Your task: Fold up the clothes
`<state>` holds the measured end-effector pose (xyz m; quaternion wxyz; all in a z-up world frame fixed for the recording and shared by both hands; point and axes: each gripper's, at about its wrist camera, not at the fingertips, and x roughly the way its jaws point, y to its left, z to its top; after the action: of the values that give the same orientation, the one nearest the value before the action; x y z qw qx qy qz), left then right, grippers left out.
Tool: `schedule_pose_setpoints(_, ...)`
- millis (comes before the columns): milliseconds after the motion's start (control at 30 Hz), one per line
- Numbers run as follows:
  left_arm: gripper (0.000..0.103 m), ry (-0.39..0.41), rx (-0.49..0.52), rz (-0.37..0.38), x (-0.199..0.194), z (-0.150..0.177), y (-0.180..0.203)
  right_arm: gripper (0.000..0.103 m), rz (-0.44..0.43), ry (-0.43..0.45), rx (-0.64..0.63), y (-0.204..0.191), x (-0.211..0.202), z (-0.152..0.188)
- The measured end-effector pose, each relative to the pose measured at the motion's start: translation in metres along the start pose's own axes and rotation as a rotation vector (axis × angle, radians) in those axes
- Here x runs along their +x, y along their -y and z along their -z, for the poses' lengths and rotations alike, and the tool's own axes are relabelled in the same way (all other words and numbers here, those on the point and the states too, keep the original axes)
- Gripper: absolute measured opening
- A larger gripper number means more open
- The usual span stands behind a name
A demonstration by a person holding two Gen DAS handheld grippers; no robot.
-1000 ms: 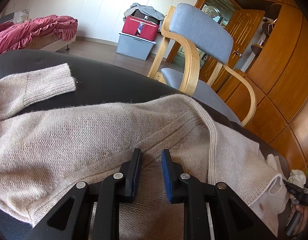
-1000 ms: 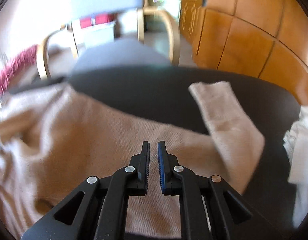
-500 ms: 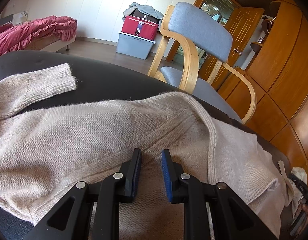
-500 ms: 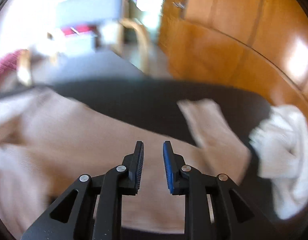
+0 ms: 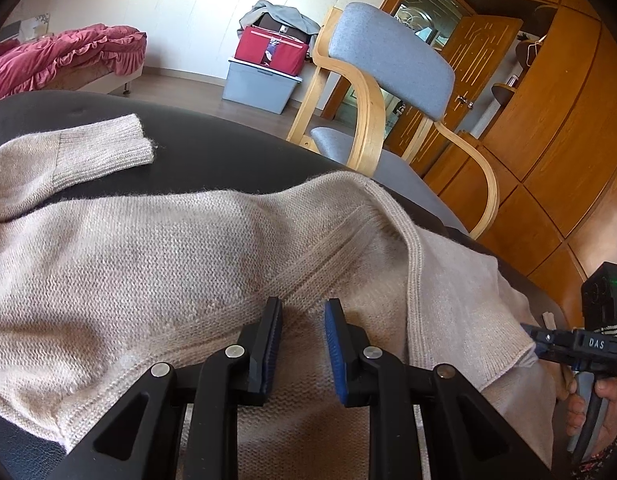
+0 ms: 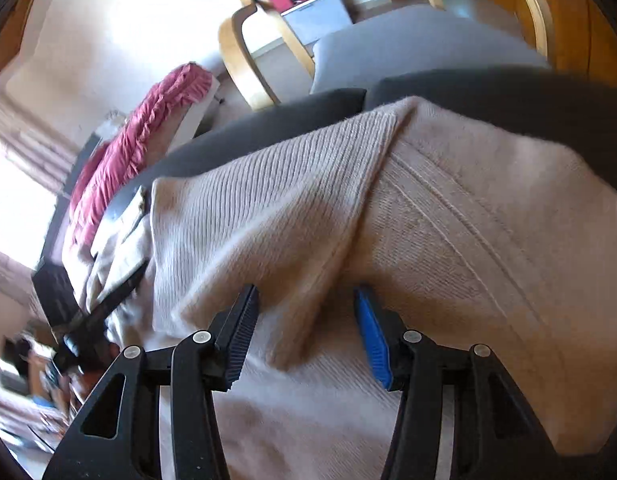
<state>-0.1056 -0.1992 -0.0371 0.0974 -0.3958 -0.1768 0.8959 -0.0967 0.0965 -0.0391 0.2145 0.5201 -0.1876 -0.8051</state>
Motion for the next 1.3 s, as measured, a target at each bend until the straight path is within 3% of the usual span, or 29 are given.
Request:
schedule_pose_setpoints(67,0.022,0.000,-0.001,0.003,0.000,0.001,0.000,0.051,-0.012,-0.014,0.002,-0.004,0.003,-0.004)
schedule_pose_setpoints(133,0.022,0.000,0.001,0.004,-0.001,0.001,0.000,0.009,-0.038,-0.033,-0.006,-0.003,0.013,-0.012)
schedule_pose_setpoints(267,0.023,0.001,-0.007,0.015,-0.002,0.003,-0.003,0.008,-0.123,-0.074,0.009,-0.005,0.026,-0.031)
schedule_pose_setpoints(367,0.023,0.003,-0.012,0.022,-0.002,0.004,-0.004,0.008,-0.233,-0.038,0.072,-0.014,0.029,-0.071)
schedule_pose_setpoints(433,0.023,0.005,-0.018,0.031,-0.002,0.004,-0.006,0.008,-0.265,0.036,0.093,-0.019,0.029,-0.100)
schedule_pose_setpoints(533,0.023,0.009,-0.036,0.056,-0.002,0.005,-0.011,0.008,-0.195,0.178,0.089,-0.025,0.031,-0.146)
schedule_pose_setpoints(733,0.023,0.014,-0.062,0.090,-0.002,0.006,-0.018,0.013,0.006,0.220,0.084,-0.005,0.051,-0.168)
schedule_pose_setpoints(767,0.023,0.014,-0.063,0.091,-0.002,0.006,-0.018,0.014,0.041,0.202,0.062,-0.005,0.051,-0.163)
schedule_pose_setpoints(867,0.023,0.014,-0.060,0.084,-0.002,0.007,-0.017,0.035,0.024,0.136,-0.088,-0.022,0.043,-0.133)
schedule_pose_setpoints(1033,0.023,0.014,-0.045,0.064,-0.003,0.007,-0.014,0.034,-0.014,-0.071,-0.279,-0.052,0.042,-0.068)
schedule_pose_setpoints(1167,0.023,0.016,-0.035,0.054,-0.001,0.006,-0.009,0.035,-0.192,-0.249,-0.120,-0.056,0.083,-0.054)
schedule_pose_setpoints(1267,0.023,0.016,-0.042,0.061,0.003,0.004,-0.007,0.036,-0.245,-0.253,-0.002,-0.054,0.106,-0.067)
schedule_pose_setpoints(1300,0.023,0.016,-0.044,0.064,0.004,0.004,-0.007,0.027,-0.264,-0.232,0.017,-0.056,0.110,-0.075)
